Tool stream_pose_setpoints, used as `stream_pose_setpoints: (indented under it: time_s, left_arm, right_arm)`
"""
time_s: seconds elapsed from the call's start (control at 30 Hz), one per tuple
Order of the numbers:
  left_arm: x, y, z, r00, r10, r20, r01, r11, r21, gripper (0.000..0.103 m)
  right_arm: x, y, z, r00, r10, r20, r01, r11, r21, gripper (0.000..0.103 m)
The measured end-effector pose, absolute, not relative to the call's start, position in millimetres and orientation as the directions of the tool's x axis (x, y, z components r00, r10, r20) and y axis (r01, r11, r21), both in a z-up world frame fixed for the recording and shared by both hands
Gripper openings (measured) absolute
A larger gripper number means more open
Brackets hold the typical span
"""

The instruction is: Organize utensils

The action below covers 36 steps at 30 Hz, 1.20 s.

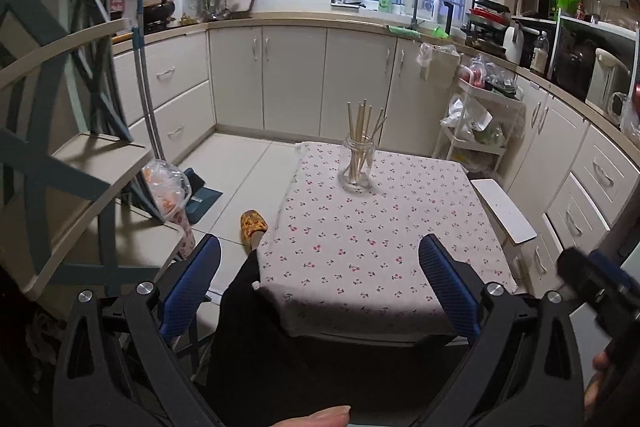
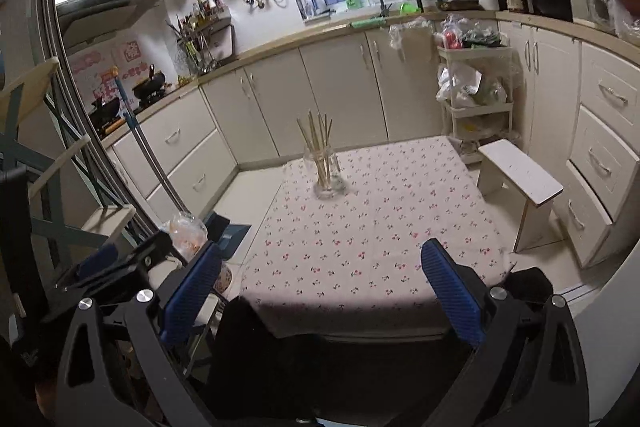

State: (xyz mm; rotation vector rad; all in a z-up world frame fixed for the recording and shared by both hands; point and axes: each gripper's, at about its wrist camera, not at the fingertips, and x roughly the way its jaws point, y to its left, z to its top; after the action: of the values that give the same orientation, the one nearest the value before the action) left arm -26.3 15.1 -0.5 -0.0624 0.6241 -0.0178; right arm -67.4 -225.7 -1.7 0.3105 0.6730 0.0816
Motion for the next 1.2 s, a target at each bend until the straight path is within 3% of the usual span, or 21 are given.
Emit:
stream_pose_setpoints:
  time_s: [1.2]
  left_arm:
    - [-52,17,15,0.836,-0.035,-0.548,0.006,0.998,-0.055,0.095]
  right_arm:
    - [-101,-213,21,0.826,0.183,-0.534,-0.023,0.956,0.291,0.096]
